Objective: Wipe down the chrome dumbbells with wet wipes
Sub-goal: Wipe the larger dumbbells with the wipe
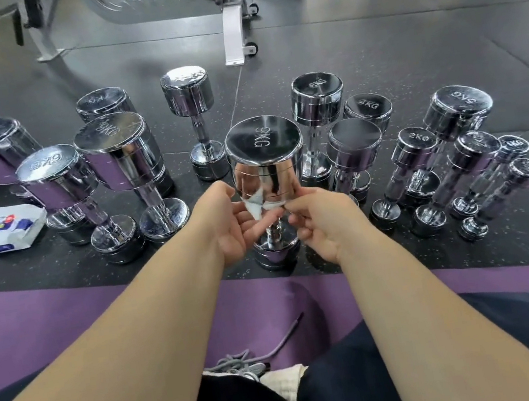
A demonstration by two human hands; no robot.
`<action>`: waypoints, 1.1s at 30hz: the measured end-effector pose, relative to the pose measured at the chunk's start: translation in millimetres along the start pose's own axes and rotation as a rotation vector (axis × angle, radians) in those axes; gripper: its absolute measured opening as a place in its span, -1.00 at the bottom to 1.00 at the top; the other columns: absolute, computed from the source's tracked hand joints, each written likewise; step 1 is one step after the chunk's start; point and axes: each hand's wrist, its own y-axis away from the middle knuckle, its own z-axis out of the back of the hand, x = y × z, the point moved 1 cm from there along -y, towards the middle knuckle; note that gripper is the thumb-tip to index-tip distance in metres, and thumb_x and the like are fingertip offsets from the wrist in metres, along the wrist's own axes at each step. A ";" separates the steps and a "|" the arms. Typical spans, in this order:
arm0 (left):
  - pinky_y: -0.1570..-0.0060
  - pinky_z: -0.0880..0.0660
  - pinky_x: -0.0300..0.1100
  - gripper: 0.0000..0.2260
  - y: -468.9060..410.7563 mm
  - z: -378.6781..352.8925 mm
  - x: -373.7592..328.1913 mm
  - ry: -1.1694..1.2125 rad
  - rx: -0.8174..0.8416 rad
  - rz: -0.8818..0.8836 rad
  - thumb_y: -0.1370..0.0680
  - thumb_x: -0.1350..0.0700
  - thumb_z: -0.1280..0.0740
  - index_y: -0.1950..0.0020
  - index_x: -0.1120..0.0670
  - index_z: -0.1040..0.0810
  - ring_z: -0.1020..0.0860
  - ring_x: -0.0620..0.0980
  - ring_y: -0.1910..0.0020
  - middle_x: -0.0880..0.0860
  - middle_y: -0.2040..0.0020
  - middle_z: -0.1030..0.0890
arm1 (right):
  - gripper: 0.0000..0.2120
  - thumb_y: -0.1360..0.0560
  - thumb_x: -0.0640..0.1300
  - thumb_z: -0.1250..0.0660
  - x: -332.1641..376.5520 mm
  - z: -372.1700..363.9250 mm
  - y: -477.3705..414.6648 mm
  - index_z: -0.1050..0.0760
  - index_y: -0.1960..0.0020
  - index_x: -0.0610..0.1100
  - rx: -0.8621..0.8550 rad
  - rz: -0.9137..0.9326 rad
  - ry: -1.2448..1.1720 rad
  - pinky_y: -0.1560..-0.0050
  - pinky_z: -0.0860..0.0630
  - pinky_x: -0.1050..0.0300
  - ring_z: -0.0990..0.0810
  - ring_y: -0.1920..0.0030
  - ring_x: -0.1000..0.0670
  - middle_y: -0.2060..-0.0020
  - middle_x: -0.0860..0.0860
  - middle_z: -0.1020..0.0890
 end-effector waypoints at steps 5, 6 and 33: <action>0.48 -0.58 -0.20 -0.81 -12.3 -3.1 -0.2 0.092 -0.186 -0.250 -0.59 0.22 -0.12 0.01 0.22 -0.52 -0.60 0.02 0.27 0.16 0.21 -0.61 | -0.79 -0.51 -0.36 -0.24 7.6 4.5 -2.4 -0.56 -0.04 -0.15 -0.160 0.082 -0.095 0.49 -0.36 0.30 -0.46 0.40 0.11 0.28 0.00 -0.58; 0.48 -0.58 -0.21 -0.80 -13.7 -3.0 4.7 0.063 -0.187 -0.247 -0.61 0.21 -0.12 0.01 0.19 -0.54 -0.60 0.01 0.27 0.15 0.19 -0.61 | -0.79 -0.52 -0.36 -0.22 9.0 4.4 -2.8 -0.55 -0.01 -0.13 -0.177 0.092 -0.122 0.47 -0.38 0.30 -0.47 0.39 0.11 0.29 0.01 -0.57; 0.28 -0.55 -0.23 -0.75 -59.3 14.0 -22.2 0.012 0.138 -0.093 -0.64 0.07 -0.15 0.12 0.09 -0.55 -0.53 -0.10 0.33 -0.02 0.30 -0.57 | -0.48 -0.61 0.21 -0.13 19.9 0.2 -40.1 -0.50 0.04 -0.27 0.121 -0.045 -0.441 -0.38 -0.40 -0.12 -0.56 -0.07 -0.18 0.24 -0.24 -0.61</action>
